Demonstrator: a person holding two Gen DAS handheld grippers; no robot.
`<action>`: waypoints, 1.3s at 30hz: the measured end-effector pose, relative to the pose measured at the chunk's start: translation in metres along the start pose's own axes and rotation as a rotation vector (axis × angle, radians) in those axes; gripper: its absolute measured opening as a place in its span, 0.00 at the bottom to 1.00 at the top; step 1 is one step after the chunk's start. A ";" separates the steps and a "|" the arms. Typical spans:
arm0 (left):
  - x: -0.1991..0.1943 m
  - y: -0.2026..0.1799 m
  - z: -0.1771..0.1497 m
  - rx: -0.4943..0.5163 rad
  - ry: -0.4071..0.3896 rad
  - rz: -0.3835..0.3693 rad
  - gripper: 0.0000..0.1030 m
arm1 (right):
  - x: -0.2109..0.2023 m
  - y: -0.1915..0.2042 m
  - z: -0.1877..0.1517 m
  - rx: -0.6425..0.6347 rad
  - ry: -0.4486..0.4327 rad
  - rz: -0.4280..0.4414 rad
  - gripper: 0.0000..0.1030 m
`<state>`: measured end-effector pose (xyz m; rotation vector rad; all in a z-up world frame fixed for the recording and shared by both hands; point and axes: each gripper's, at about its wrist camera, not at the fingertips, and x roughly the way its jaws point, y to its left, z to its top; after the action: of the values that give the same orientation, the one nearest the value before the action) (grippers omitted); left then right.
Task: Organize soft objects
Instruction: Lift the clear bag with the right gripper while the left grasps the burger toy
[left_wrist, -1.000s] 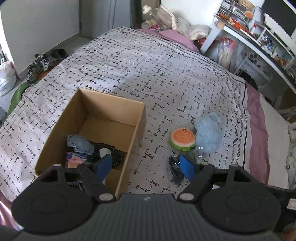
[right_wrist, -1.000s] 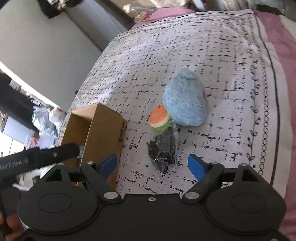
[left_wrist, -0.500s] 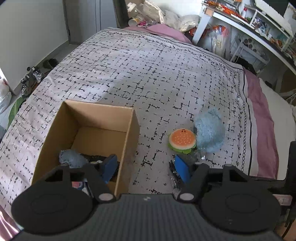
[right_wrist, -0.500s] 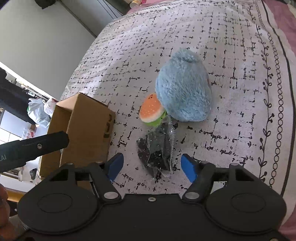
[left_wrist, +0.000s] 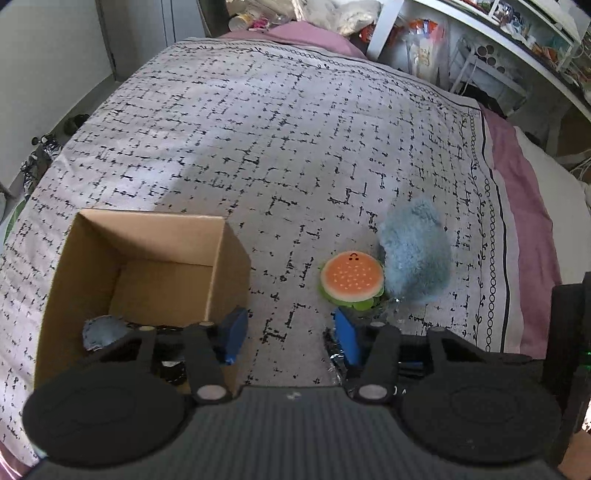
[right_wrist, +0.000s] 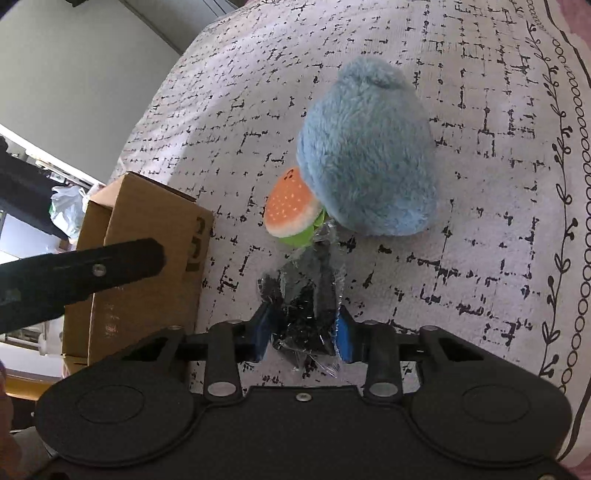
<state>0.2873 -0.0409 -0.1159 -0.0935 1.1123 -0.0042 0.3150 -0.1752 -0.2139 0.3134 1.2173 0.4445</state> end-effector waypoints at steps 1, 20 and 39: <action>0.002 -0.001 0.000 0.002 0.003 -0.001 0.48 | -0.001 0.000 0.000 0.000 -0.002 0.003 0.32; 0.044 -0.037 -0.014 0.057 -0.015 -0.044 0.46 | -0.029 -0.049 -0.010 0.206 -0.090 -0.084 0.30; 0.090 -0.060 0.006 0.174 0.017 -0.002 0.65 | -0.038 -0.076 -0.005 0.327 -0.163 -0.159 0.30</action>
<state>0.3353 -0.1047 -0.1894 0.0609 1.1244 -0.1038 0.3115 -0.2604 -0.2189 0.5175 1.1434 0.0781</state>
